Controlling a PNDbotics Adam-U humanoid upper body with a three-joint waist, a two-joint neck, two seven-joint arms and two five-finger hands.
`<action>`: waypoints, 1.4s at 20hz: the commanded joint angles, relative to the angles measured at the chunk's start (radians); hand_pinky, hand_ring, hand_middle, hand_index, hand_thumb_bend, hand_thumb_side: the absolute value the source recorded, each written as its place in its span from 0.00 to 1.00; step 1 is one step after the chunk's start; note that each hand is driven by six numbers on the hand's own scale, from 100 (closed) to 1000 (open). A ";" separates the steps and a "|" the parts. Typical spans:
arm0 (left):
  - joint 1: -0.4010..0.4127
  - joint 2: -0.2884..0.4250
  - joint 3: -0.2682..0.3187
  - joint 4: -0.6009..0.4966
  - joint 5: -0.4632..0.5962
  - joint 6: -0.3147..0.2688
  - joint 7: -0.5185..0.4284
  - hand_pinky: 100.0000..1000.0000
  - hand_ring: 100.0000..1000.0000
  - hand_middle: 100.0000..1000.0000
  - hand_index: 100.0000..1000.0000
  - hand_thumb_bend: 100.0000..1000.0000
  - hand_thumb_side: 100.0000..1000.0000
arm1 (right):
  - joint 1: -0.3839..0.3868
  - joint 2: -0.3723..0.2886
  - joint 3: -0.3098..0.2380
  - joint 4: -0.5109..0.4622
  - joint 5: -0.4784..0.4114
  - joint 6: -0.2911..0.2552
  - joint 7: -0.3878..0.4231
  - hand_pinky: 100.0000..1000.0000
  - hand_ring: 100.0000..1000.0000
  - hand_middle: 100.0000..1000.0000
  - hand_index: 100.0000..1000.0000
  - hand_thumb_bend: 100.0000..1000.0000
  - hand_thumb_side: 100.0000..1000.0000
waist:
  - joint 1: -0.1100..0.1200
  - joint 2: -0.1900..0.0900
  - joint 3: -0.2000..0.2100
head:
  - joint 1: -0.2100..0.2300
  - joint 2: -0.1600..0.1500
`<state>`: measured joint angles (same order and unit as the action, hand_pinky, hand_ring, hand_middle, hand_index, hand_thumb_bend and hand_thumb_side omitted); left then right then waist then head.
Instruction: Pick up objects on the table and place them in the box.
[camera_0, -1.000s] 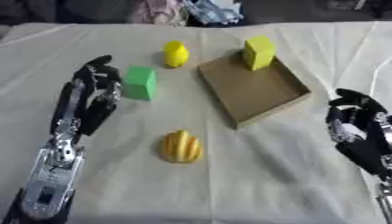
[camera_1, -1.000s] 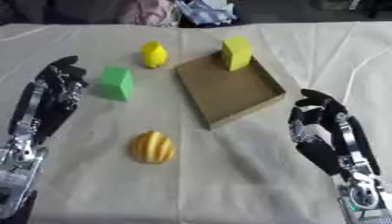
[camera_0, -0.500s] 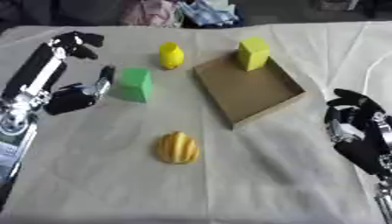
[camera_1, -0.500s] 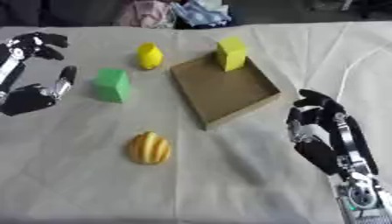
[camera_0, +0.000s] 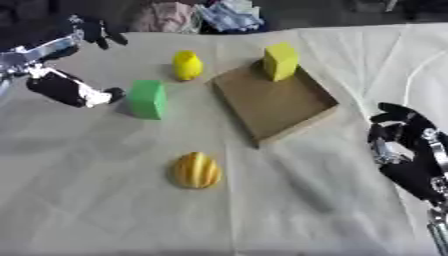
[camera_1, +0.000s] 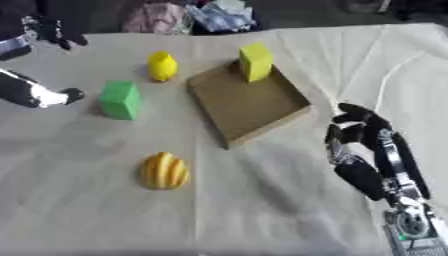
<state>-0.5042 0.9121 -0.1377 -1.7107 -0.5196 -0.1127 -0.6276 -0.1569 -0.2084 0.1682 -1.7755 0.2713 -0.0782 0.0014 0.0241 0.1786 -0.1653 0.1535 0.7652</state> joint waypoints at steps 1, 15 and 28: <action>-0.077 0.021 -0.042 0.089 -0.050 -0.040 -0.101 0.80 0.76 0.82 0.88 0.47 0.33 | -0.005 -0.020 0.004 -0.012 0.000 -0.003 0.007 0.56 0.53 0.62 0.82 0.00 0.33 | 0.015 -0.029 -0.002 | -0.007 0.005; -0.313 -0.231 -0.096 0.494 -0.413 -0.106 -0.164 0.79 0.76 0.82 0.87 0.52 0.38 | -0.012 -0.015 0.016 -0.013 -0.009 -0.006 0.020 0.56 0.53 0.62 0.82 0.00 0.32 | 0.001 -0.021 -0.022 | 0.004 0.005; -0.317 -0.271 -0.069 0.606 -0.471 -0.126 -0.136 0.79 0.75 0.82 0.88 0.51 0.35 | -0.013 -0.012 0.018 -0.012 -0.011 -0.007 0.024 0.56 0.53 0.62 0.82 0.00 0.32 | 0.002 -0.019 -0.031 | 0.010 0.005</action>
<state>-0.8067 0.6283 -0.2223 -1.1004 -0.9849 -0.2401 -0.7733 -0.1590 -0.2114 0.1864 -1.7755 0.2632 -0.0836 0.0227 0.0248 0.1786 -0.1960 0.1605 0.7653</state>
